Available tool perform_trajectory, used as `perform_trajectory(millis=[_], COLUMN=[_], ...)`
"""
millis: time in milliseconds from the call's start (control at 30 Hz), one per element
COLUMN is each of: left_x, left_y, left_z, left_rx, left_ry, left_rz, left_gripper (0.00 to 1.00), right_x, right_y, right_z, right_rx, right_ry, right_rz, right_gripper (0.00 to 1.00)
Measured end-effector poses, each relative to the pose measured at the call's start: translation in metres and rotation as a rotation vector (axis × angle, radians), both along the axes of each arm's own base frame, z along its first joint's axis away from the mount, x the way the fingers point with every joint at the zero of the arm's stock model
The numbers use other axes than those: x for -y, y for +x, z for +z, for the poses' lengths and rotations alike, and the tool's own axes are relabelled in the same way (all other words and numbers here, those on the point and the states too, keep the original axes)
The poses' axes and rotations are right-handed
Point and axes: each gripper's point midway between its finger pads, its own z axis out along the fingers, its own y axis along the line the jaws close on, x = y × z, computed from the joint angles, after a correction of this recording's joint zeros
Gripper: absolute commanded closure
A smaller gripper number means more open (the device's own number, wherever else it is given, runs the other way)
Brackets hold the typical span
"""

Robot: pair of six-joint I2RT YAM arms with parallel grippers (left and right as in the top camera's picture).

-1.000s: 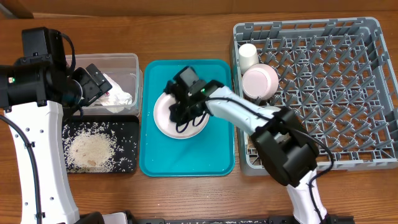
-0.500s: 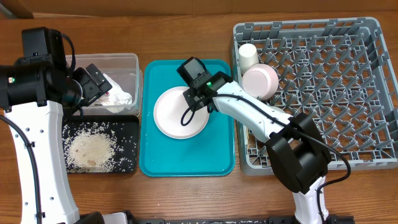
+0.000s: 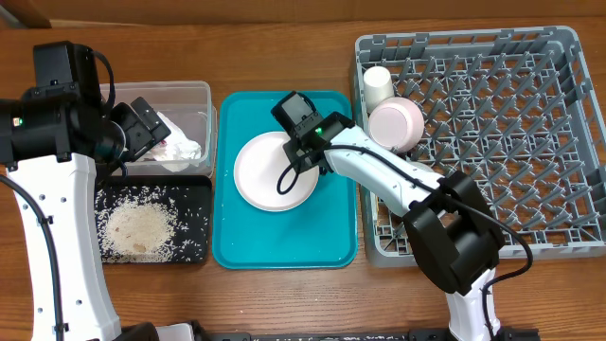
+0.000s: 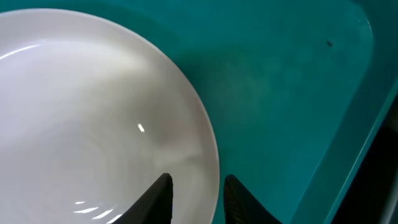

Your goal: Sort waste into correct bins and load items into the dishwasher

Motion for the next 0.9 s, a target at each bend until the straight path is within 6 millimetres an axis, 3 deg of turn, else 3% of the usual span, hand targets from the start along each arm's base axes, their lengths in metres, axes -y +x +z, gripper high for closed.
perform_trajectory(millis=[267, 500, 900], left_x=[0.000, 0.000, 0.000], left_y=[0.000, 0.000, 0.000], left_z=[0.000, 0.000, 0.000], left_rx=[0.000, 0.000, 0.000], left_ry=[0.000, 0.000, 0.000], left_rz=[0.000, 0.000, 0.000], left_gripper=[0.00, 0.00, 0.00], right_x=[0.005, 0.007, 0.026], right_y=[-0.005, -0.004, -0.002], right_z=[-0.015, -0.016, -0.033], right_rx=[-0.010, -0.008, -0.018], right_ry=[-0.009, -0.010, -0.022], right_rz=[0.000, -0.007, -0.041], right_gripper=[0.70, 0.70, 0.70])
